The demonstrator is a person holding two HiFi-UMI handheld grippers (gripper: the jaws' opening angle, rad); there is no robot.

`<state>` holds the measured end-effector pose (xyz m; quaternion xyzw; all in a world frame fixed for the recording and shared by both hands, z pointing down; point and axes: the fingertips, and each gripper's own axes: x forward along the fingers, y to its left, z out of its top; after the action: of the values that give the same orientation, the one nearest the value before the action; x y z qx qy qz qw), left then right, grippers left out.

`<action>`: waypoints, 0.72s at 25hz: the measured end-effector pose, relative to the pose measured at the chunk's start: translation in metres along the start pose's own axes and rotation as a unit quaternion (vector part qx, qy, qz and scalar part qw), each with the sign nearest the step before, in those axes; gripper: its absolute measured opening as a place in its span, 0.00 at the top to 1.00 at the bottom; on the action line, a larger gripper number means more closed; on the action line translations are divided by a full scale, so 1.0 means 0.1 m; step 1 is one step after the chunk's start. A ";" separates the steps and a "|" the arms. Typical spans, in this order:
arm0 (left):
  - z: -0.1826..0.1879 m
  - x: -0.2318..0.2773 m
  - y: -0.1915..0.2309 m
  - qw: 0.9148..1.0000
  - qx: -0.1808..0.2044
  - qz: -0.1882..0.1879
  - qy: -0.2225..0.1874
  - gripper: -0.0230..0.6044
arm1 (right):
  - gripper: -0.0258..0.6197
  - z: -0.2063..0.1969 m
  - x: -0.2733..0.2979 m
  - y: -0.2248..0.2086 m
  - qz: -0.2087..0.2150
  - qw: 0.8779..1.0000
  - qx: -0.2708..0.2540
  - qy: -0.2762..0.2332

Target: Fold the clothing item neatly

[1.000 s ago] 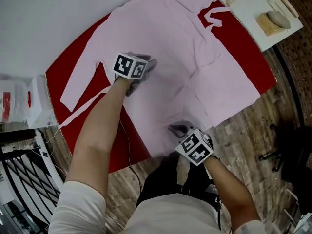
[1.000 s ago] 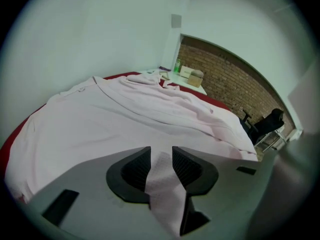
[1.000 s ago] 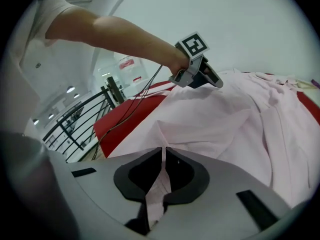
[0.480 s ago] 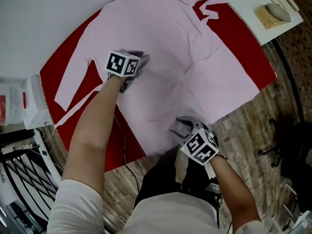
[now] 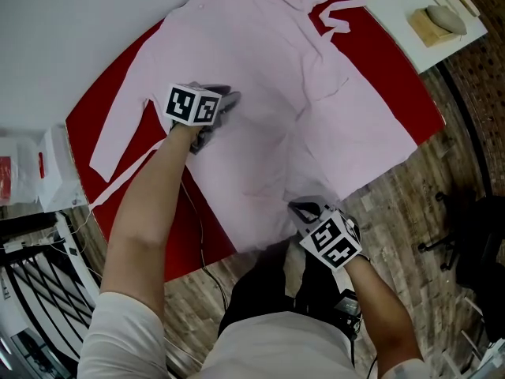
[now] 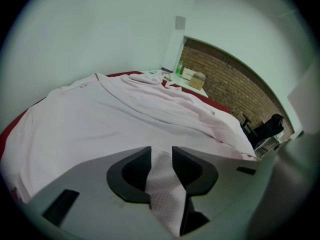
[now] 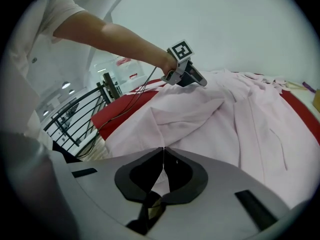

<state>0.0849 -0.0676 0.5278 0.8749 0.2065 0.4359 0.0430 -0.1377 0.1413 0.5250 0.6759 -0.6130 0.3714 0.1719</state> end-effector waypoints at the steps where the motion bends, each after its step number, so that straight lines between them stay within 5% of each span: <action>1: -0.01 -0.01 0.00 1.000 -0.001 0.000 0.000 0.78 | 0.93 -0.02 -0.07 0.01 -0.001 1.000 0.004 -0.003; 9: -0.11 0.01 0.00 1.000 0.011 0.006 0.017 0.78 | 0.93 -0.72 -0.70 0.00 -0.043 0.995 0.086 0.007; 18: -0.14 0.06 0.04 1.000 0.010 0.021 0.020 0.78 | 0.93 -1.74 -0.86 -0.04 -0.083 0.975 0.195 0.071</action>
<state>0.0783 -0.0702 0.5418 0.8704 0.1933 0.4524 0.0208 -0.1824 0.3222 0.5801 0.7167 -0.4570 0.5152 0.1097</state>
